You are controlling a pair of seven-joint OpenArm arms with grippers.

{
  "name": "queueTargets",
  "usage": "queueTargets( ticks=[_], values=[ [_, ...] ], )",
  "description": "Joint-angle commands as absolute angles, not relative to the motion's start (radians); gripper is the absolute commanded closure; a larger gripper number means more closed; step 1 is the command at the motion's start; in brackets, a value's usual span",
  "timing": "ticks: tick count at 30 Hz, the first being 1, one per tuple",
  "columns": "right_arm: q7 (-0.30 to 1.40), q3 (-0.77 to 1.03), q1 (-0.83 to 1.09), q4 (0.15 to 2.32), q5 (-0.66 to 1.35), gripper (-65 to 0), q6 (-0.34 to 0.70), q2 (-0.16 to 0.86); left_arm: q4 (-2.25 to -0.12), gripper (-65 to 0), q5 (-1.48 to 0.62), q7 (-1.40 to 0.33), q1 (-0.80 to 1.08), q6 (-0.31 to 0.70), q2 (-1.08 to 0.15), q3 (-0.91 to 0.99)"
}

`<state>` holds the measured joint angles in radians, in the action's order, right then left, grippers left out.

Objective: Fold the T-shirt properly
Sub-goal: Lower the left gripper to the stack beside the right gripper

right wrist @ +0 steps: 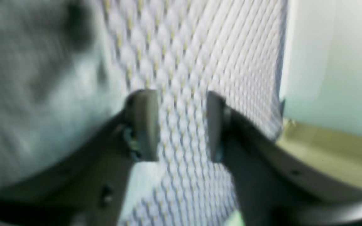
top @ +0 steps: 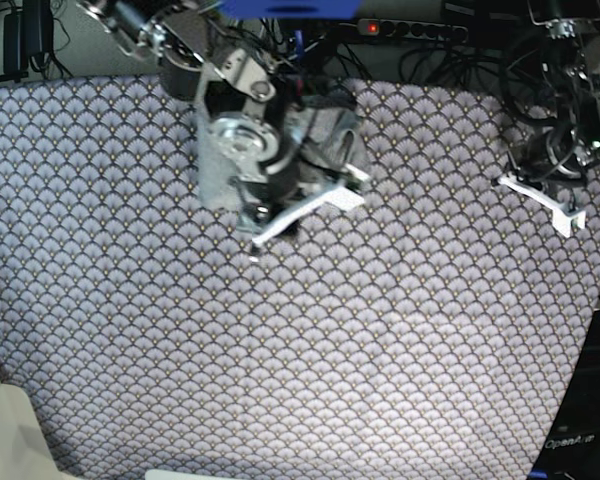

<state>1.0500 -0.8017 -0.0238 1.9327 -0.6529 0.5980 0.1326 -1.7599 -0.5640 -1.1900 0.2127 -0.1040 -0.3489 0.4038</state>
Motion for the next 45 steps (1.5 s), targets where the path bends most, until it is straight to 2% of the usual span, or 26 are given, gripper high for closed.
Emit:
queueTargets(
  ticks=[1,4,6,16,25,33,40,45],
  values=[
    [1.046,-0.800,-0.021,1.952,-0.676,-14.9,0.596,0.140,-1.788,0.0,-0.570,-1.184,0.205,-0.101,-0.361,0.410],
    [1.035,-0.750,0.035,1.954,-0.711,-4.2,0.598,0.170,-1.848,0.0,-0.572,-1.185,0.202,-0.101,-0.357,0.401],
    [1.035,-0.713,0.059,1.954,-0.720,0.0,0.599,0.176,-1.899,0.0,-0.575,-1.185,0.197,-0.101,-0.351,0.395],
    [1.044,-0.667,0.105,1.982,-0.745,0.0,0.599,0.278,-1.969,0.0,-0.808,-1.198,0.076,-0.101,-0.351,0.205],
    [1.033,-0.588,0.154,1.975,-0.848,0.0,0.599,0.275,-1.968,0.0,-0.862,-1.198,-0.094,-0.101,-0.328,-0.142],
    [1.033,-0.526,0.213,1.974,-0.846,0.0,0.599,0.277,-1.946,0.0,-0.785,-1.208,-0.147,-0.102,-0.317,-0.429],
    [1.035,-0.524,0.254,1.977,-0.849,0.0,0.599,0.242,-1.845,0.0,-0.633,-1.242,-0.136,-0.102,-0.341,-0.509],
    [1.041,-0.527,0.260,1.979,-0.849,0.0,0.599,0.217,-1.704,0.0,-0.565,-1.199,-0.133,-0.102,-0.343,-0.510]
  ],
)
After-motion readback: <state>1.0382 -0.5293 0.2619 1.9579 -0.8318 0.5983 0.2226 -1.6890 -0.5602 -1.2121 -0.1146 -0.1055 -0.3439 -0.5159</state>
